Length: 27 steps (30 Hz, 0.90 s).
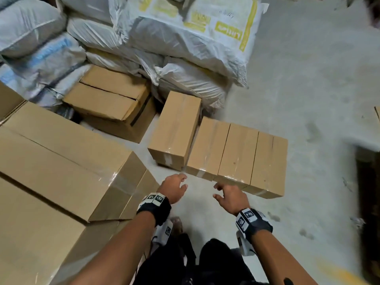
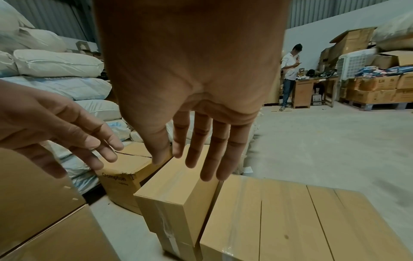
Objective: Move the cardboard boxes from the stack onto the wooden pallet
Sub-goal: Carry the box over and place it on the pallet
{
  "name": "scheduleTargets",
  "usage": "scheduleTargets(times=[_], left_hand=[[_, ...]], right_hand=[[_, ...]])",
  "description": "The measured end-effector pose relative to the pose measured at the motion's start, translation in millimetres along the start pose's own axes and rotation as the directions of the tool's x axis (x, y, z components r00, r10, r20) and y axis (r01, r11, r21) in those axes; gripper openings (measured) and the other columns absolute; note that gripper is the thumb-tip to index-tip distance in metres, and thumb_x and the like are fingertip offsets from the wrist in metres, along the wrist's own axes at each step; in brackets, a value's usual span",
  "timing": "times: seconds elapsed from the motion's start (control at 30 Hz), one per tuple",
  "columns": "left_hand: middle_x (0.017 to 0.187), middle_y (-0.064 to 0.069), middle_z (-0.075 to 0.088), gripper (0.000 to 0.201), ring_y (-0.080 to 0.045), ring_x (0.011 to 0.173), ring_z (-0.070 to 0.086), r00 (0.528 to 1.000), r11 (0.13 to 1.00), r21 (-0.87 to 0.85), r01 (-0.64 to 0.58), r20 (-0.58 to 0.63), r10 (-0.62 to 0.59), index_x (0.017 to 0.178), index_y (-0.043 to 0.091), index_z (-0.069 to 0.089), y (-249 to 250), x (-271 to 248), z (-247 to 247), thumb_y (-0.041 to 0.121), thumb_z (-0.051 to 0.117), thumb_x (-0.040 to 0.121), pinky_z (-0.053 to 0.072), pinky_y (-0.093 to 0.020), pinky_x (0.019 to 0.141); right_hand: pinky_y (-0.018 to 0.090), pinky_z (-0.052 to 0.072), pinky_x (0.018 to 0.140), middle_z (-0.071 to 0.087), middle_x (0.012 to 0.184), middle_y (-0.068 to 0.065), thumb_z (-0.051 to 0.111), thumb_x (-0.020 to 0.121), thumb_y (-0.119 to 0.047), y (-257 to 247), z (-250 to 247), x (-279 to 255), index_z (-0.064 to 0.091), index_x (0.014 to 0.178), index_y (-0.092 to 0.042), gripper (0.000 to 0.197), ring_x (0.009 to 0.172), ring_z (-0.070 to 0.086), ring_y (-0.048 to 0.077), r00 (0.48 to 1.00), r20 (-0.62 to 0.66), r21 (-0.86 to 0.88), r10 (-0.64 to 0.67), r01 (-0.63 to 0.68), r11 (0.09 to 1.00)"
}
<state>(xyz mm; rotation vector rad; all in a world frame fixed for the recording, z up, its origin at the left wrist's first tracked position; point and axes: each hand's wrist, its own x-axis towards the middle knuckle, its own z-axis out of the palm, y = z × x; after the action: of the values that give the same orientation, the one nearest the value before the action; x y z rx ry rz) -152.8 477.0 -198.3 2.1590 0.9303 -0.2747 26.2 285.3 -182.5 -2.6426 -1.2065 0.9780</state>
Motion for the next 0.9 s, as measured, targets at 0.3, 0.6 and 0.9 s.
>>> scheduleTargets(times=[0.3, 0.6, 0.9], left_hand=[[0.134, -0.008, 0.066, 0.036, -0.03, 0.12, 0.062, 0.998, 0.997, 0.045, 0.056, 0.007, -0.057, 0.137, 0.015, 0.061, -17, 129, -61, 0.026, 0.059, 0.102, 0.048, -0.041, 0.103], [0.134, -0.004, 0.064, 0.043, -0.028, 0.122, 0.061, 0.979, 0.979, 0.018, 0.203, 0.0, -0.203, 0.14, 0.024, 0.057, -27, 227, -94, 0.024, 0.06, 0.097, 0.051, -0.042, 0.102], [0.129, 0.002, 0.055, 0.043, -0.029, 0.114, 0.058, 0.971, 0.968, 0.151, 0.199, 0.104, -0.216, 0.138, 0.029, 0.052, -63, 320, -117, 0.024, 0.058, 0.096, 0.052, -0.044, 0.091]], right_hand=[[0.037, 0.053, 0.088, 0.067, 0.128, -0.001, 0.065, 0.1, -0.04, -30, -54, 143, 0.061, 0.132, -0.026, 0.036, 0.118, 0.063, 0.026, 0.989, 0.093, -0.045, -0.113, 0.117, 0.992], [0.04, 0.055, 0.088, 0.061, 0.134, -0.001, 0.065, 0.098, -0.036, -44, -89, 284, 0.059, 0.136, -0.03, 0.038, 0.122, 0.061, 0.027, 0.965, 0.139, -0.049, -0.224, 0.233, 0.971], [0.043, 0.054, 0.091, 0.042, 0.152, 0.0, 0.064, 0.1, -0.029, -62, -81, 391, 0.047, 0.148, -0.023, 0.052, 0.124, 0.058, 0.03, 0.958, 0.115, 0.042, -0.261, 0.258, 0.965]])
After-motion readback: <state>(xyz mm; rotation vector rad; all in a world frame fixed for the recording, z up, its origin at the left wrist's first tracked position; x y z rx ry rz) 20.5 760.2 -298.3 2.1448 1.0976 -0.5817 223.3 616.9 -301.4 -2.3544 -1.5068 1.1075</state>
